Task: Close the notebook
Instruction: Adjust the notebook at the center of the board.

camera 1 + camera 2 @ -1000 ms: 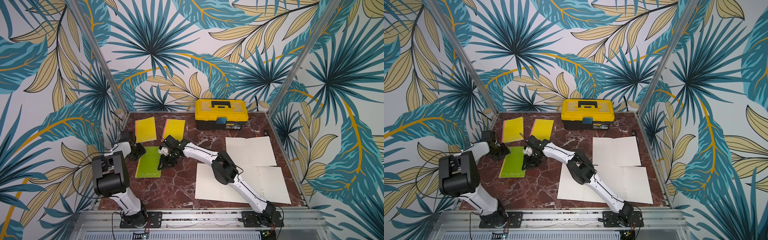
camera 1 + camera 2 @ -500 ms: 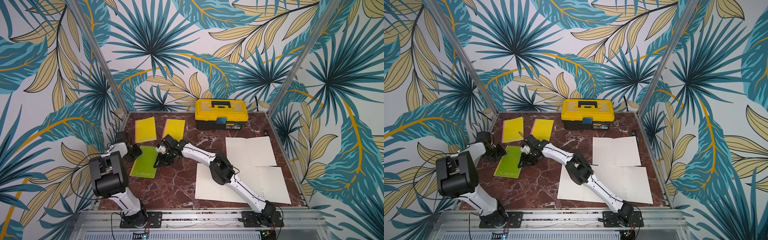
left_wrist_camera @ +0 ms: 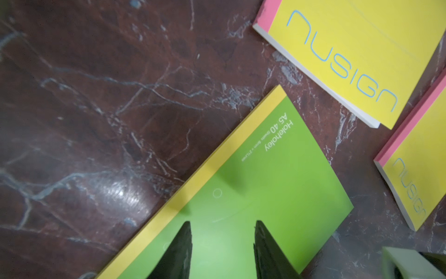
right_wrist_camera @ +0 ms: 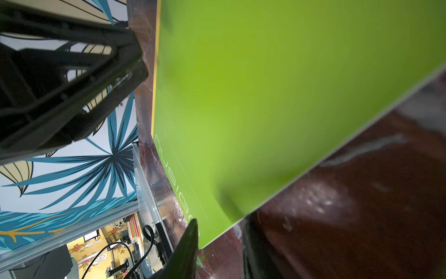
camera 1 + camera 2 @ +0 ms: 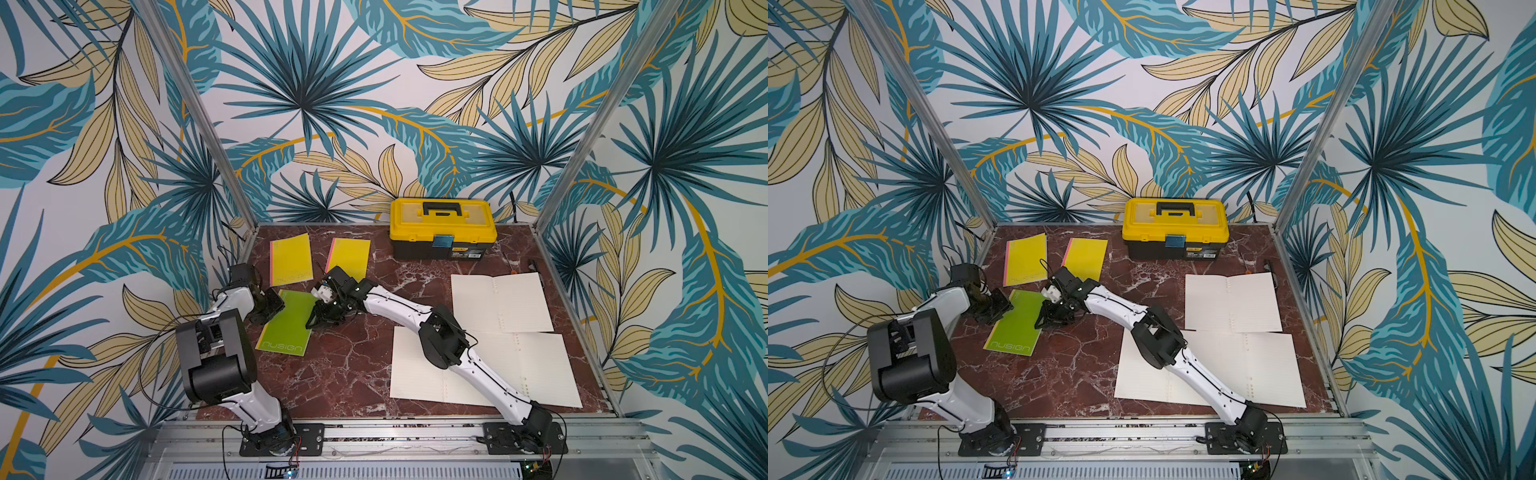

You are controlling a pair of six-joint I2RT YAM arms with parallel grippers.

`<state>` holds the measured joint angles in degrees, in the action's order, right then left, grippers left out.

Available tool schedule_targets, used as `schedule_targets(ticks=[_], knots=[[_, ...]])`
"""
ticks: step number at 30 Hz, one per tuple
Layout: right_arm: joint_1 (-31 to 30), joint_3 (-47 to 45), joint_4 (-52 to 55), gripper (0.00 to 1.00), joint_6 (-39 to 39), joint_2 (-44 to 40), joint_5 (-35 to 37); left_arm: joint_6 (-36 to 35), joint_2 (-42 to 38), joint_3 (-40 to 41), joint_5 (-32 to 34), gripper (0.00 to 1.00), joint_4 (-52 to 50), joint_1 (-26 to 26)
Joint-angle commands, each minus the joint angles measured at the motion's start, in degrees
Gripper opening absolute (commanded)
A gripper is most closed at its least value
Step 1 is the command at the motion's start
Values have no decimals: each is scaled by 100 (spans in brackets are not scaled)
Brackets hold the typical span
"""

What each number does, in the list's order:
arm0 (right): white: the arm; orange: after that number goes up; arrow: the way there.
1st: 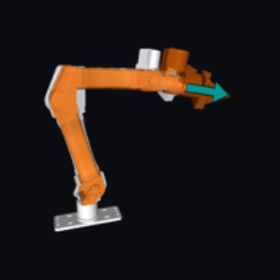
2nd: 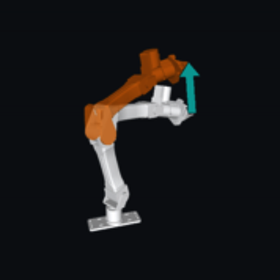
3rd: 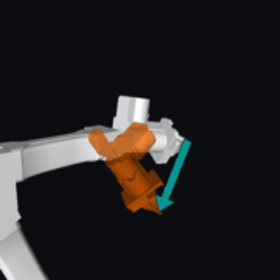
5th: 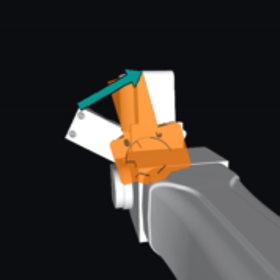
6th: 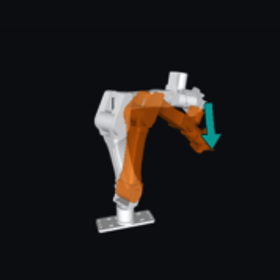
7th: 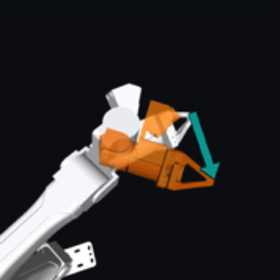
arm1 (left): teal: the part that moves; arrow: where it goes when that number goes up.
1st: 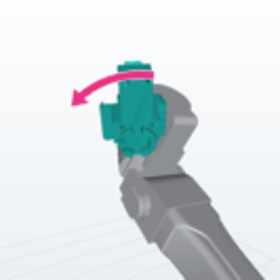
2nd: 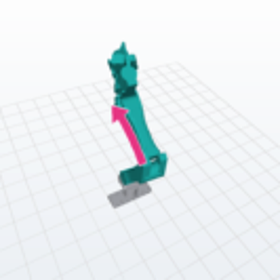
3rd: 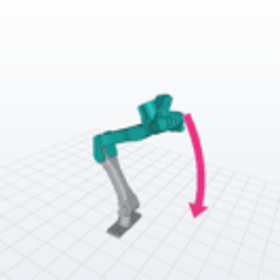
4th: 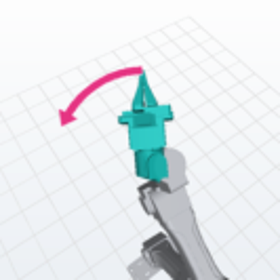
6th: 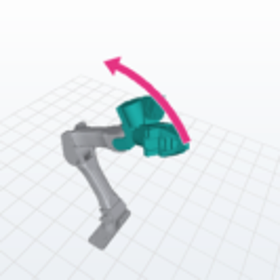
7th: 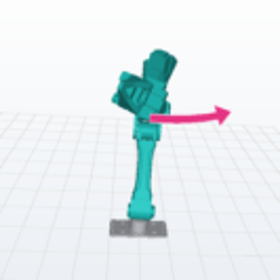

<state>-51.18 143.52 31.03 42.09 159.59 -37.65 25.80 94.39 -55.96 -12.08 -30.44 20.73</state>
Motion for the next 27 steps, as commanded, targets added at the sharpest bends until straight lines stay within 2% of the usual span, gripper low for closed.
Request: schedule_targets(ticks=[1, 27], knots=[[46, -62, 178, 33, 38, 311, 553, -58, -205, 162, -75, 44, -10, 80], [197, 123, -944, 35, 368, 541, 997, 6, -667, 262, -468, 43, 29, 73]])
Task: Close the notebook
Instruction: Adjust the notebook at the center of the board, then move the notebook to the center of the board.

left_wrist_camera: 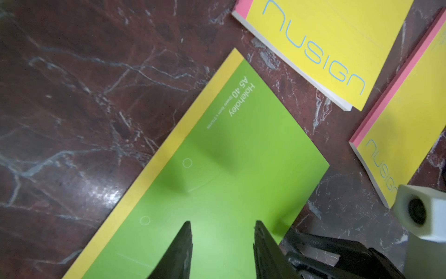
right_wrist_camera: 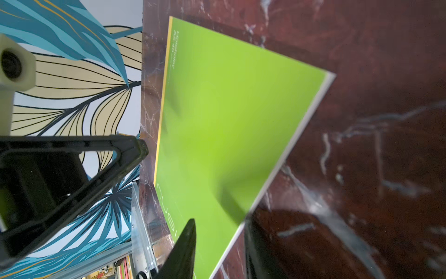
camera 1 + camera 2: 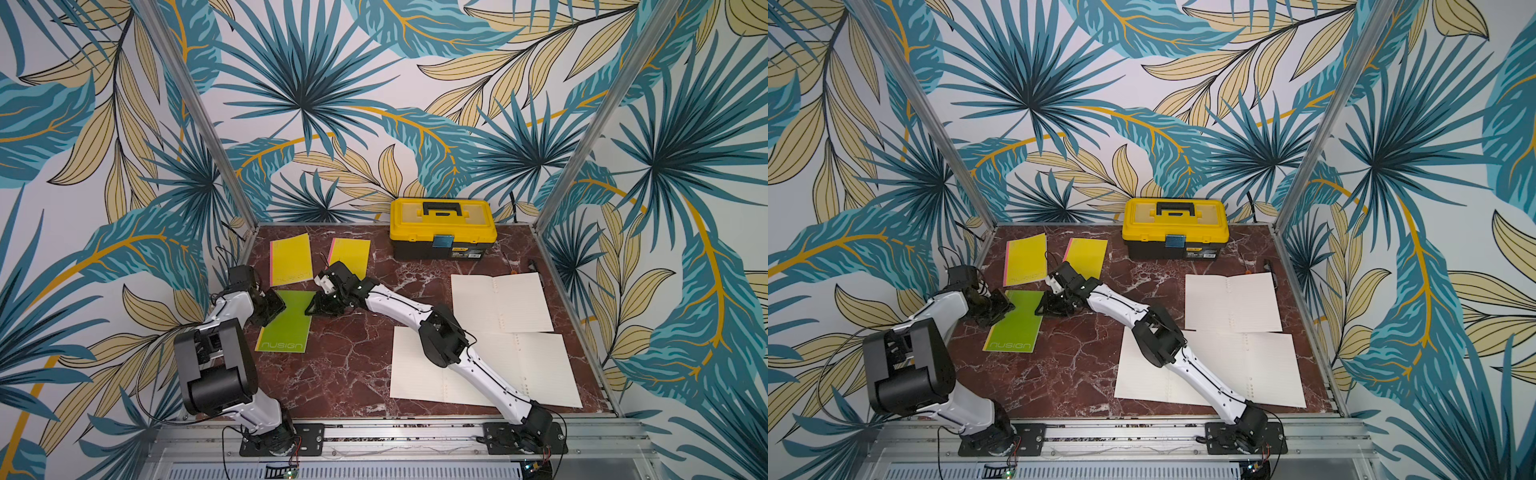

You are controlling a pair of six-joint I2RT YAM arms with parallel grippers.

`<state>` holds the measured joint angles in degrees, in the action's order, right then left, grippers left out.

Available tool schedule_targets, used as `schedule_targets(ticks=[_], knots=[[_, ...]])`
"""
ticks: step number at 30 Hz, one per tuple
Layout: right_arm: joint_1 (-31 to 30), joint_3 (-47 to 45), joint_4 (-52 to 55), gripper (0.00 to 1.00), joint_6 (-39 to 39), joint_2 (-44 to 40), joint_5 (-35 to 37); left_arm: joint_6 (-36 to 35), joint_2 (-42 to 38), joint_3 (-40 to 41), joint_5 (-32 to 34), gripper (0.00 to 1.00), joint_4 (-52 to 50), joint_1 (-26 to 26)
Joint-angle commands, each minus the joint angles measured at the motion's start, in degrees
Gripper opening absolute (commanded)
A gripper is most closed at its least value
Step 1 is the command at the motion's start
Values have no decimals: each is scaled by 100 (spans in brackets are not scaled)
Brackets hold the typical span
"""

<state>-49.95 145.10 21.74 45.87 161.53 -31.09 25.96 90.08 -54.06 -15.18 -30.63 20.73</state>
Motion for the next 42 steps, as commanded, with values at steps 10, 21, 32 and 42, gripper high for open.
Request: schedule_targets(ticks=[10, 21, 32, 42], knots=[[113, -1470, -57, 31, -937, -1154, 876, 91, -667, 1, -290, 44, -17, -281], [353, -4678, -566, 27, -1221, -3717, 1469, 526, -1075, 130, -349, 44, 235, -1511], [1068, -7766, 115, 29, -1428, -6221, 2662, 998, -762, 179, -388, 45, 900, -3360], [1086, -8889, 946, 31, -1060, -6949, 3085, 1208, 227, -80, -354, 45, 1452, -4637]])
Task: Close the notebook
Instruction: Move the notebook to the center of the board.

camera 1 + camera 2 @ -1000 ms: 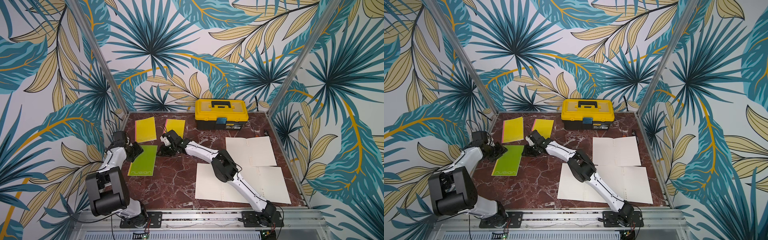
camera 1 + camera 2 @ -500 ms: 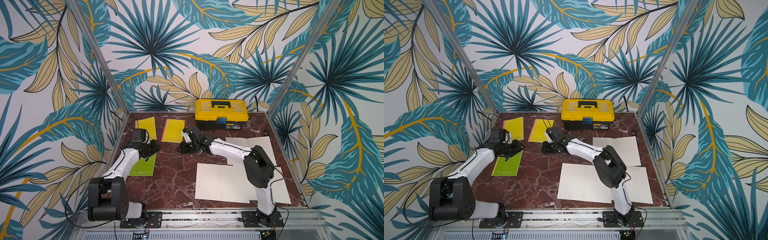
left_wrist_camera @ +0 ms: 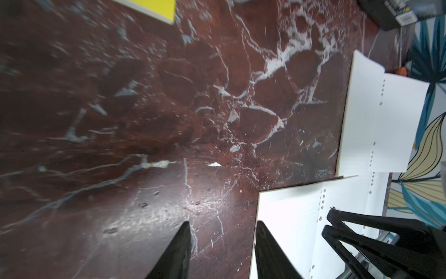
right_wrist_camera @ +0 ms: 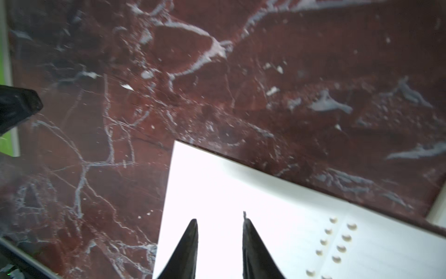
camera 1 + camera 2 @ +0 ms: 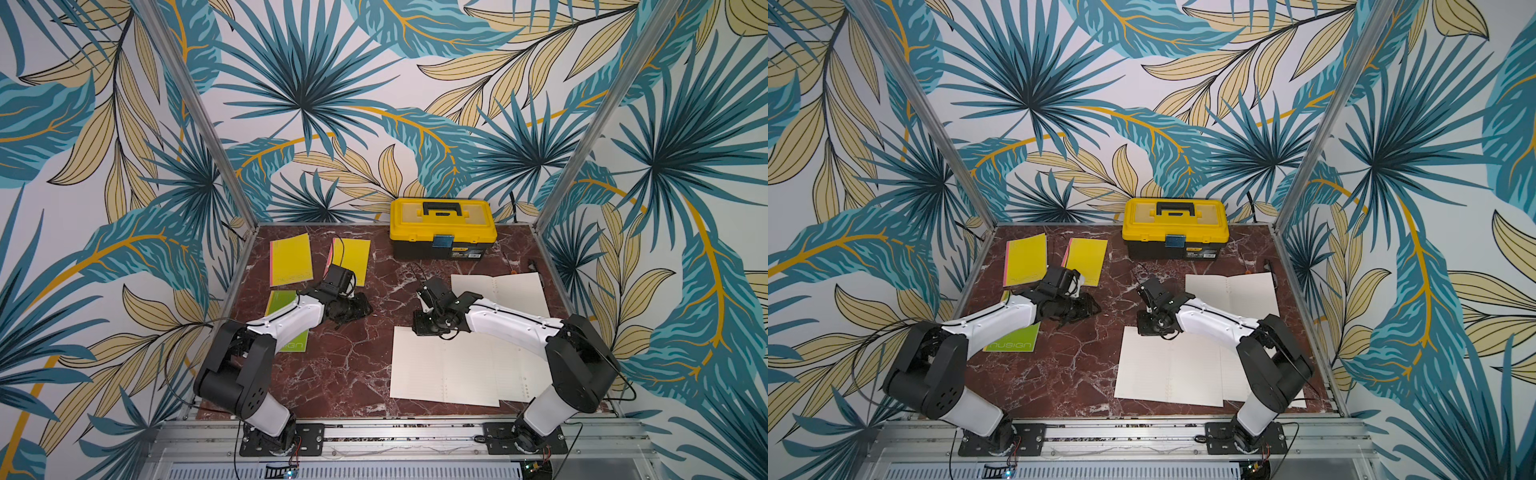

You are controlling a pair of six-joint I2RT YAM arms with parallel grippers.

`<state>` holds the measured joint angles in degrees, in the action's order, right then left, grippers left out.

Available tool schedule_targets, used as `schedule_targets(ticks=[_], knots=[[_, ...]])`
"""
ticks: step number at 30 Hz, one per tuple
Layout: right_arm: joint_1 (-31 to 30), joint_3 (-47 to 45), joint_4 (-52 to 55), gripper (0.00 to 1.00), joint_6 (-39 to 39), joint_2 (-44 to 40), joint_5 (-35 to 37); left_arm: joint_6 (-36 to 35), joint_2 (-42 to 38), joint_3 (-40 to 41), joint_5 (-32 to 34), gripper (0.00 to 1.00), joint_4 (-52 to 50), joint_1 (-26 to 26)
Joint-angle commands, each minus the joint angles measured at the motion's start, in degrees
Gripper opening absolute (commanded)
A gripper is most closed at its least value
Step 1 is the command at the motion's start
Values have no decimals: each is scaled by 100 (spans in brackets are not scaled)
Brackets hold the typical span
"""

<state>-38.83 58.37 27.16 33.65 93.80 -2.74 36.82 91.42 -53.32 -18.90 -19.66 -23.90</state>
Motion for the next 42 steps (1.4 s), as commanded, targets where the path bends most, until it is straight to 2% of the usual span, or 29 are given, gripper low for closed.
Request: schedule_targets(ticks=[1, 9, 14, 21, 34, 42], knots=[[-27, -308, 433, 28, 231, -235, 288, 194, 120, -124, 58, 44, 465, -222], [-29, -977, 410, 18, 526, -477, 224, 266, 168, -90, 12, 45, 728, -273], [-45, -1187, 407, 18, 554, -583, 241, 256, 192, -122, 23, 45, 716, -281], [-67, -1153, 274, 18, 518, -266, 36, 213, 160, -139, 67, 45, 611, -273], [-366, -406, -39, 17, 429, 824, -532, 78, 9, -87, 245, 45, 350, -255], [-371, 460, -25, 17, 196, 1678, -862, 47, -223, 133, 255, 45, 229, -41]])
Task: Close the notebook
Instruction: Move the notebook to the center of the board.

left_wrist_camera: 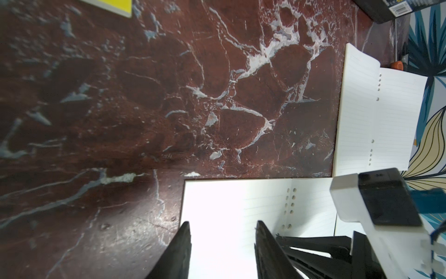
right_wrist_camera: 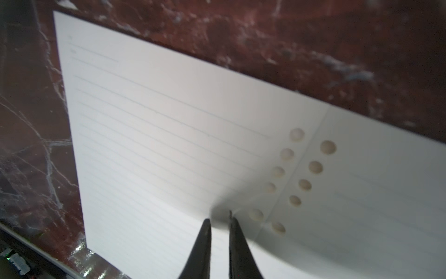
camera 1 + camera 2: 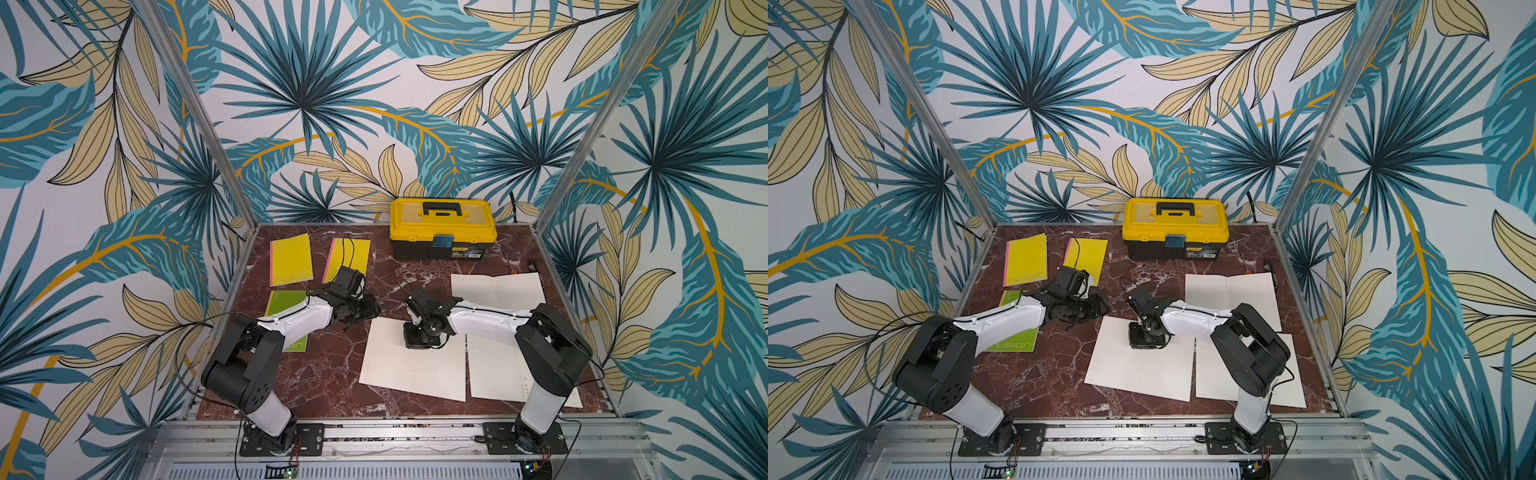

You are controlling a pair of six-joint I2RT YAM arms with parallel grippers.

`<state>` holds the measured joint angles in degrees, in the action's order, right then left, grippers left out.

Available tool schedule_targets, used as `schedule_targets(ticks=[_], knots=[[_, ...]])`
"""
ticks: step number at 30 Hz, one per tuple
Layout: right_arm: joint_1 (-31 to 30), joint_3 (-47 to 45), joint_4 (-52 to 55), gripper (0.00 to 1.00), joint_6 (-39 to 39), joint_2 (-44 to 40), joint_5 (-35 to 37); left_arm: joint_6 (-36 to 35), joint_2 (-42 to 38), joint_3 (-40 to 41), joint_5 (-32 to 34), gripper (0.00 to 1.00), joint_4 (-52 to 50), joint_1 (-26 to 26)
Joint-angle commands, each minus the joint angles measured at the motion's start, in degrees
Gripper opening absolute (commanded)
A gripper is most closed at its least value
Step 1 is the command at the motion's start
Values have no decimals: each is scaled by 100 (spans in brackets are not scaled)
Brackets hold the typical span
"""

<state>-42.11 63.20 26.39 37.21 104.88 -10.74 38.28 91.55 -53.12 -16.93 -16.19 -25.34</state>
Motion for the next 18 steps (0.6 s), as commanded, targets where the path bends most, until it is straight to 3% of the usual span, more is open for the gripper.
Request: schedule_targets(ticks=[1, 18], knots=[[-43, 79, 52, 17, -173, 673, -105, -102, -270, 141, 59, 45, -125, 138], [-48, 1856, 780, 17, -937, 2053, -294, -281, -462, 539, 102, 45, -262, 640]])
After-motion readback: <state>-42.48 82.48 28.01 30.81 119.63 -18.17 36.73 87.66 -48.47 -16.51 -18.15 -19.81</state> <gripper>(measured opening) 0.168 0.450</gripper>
